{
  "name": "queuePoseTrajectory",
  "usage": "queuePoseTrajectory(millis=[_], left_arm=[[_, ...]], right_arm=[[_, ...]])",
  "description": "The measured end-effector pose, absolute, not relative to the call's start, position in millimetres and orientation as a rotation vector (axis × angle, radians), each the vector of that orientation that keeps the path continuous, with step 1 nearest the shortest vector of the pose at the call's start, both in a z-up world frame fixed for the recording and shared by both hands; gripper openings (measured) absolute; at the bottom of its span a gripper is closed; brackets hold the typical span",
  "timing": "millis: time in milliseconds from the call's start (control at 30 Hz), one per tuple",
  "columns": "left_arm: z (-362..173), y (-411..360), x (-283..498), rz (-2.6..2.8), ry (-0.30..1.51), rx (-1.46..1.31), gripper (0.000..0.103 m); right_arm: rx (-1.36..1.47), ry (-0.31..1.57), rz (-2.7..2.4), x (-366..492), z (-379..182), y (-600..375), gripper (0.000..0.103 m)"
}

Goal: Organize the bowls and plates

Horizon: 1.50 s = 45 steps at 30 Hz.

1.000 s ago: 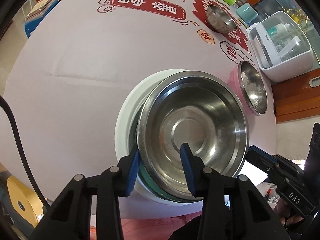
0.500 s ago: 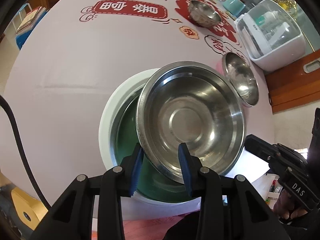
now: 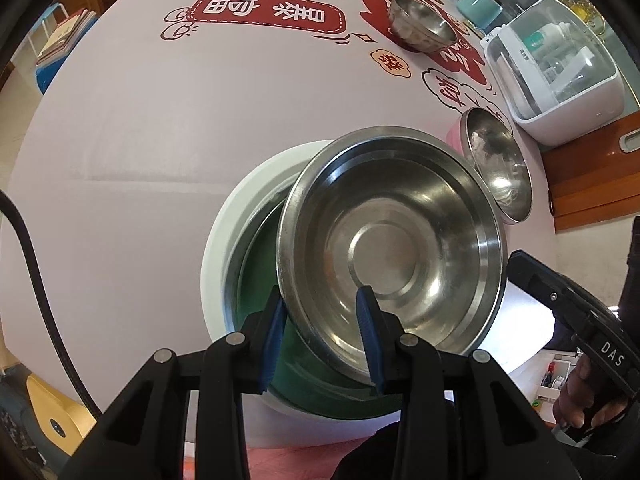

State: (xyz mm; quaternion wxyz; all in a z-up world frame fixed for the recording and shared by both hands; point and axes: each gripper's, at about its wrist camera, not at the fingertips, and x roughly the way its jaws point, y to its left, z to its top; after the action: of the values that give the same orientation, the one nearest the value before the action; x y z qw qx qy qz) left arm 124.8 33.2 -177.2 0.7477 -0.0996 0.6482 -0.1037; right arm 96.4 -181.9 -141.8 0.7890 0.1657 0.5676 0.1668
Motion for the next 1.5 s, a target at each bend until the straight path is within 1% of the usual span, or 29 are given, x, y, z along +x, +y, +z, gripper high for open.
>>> queuePoseTrajectory(millis=[200,267,300,333,567,800,1167,1500], left_arm=[[-177,29,131,-0.226,1.424,-0.2,0.034],[-177,27,133,-0.232,1.425,-0.19,0.034],[-176,26,133,-0.236,1.426,-0.186,0.034],[-176,24,133,-0.24,1.426,-0.178,0.034],[-169,20,132,-0.26,1.404,-0.159,0.034],[-158,6,134,-0.327,1.349,-0.168,0.034],[-145,-56,137,-0.521,1.275,-0.136,0.034],[-156,-130,130,-0.661,1.342,0.001,0.034]], right_arm=[[0.412,1.247,0.382,103,-151,-186,0.027],[0.421,1.253,0.394,104,-152,-185,0.02],[0.429,1.254,0.403,105,-153,-184,0.012],[0.433,1.254,0.406,106,-153,-184,0.011],[0.466,1.209,0.425,104,-147,-191,0.01],[0.495,1.1,0.416,88,-131,-216,0.01],[0.569,1.003,0.262,57,-122,-279,0.01],[0.655,1.018,0.087,23,-136,-330,0.01]])
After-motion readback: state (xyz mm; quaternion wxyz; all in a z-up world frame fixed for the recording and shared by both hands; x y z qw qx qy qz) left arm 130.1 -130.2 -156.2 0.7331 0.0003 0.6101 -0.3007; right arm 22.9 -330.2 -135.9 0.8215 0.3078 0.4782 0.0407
